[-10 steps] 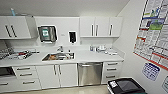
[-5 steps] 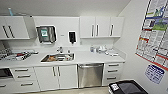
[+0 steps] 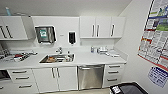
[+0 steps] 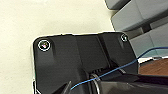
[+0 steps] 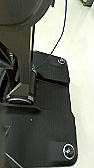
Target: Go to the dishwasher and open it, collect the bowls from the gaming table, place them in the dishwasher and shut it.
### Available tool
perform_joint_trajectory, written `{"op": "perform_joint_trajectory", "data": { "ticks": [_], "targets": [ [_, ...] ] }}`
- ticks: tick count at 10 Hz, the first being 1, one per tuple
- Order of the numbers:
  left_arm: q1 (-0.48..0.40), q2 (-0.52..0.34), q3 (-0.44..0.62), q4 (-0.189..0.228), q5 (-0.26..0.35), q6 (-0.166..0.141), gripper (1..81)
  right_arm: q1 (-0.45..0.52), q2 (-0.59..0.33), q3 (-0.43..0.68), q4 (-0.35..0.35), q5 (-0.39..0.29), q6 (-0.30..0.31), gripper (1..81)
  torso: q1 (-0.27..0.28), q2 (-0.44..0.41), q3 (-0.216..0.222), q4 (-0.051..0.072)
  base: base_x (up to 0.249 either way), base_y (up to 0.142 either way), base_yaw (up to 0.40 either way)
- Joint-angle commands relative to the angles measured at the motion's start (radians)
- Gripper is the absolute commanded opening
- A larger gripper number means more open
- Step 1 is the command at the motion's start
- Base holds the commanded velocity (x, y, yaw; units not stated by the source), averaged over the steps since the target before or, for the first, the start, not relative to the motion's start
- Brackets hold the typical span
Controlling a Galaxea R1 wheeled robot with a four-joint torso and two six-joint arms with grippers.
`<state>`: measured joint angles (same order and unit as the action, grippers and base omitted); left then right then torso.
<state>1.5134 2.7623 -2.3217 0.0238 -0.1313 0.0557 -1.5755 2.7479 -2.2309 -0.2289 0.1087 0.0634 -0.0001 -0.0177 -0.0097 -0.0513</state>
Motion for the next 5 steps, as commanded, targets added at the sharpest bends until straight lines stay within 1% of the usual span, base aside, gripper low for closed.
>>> {"op": "perform_joint_trajectory", "data": {
  "ticks": [1, 5],
  "targets": [
    [-0.049, -0.015, 0.005, 0.008, 0.044, 0.006, 81.1, 0.051, -0.018, 0.014, -0.017, -0.041, -0.004, 81.1, 0.0, 0.0, 0.0, 0.0, 0.103, 0.0, 0.0],
    [-0.049, -0.019, 0.007, 0.008, 0.042, 0.006, 81.1, 0.056, -0.018, 0.022, -0.018, -0.043, -0.004, 81.1, 0.0, 0.0, 0.0, 0.0, 0.099, 0.0, 0.0]
  ]
}}
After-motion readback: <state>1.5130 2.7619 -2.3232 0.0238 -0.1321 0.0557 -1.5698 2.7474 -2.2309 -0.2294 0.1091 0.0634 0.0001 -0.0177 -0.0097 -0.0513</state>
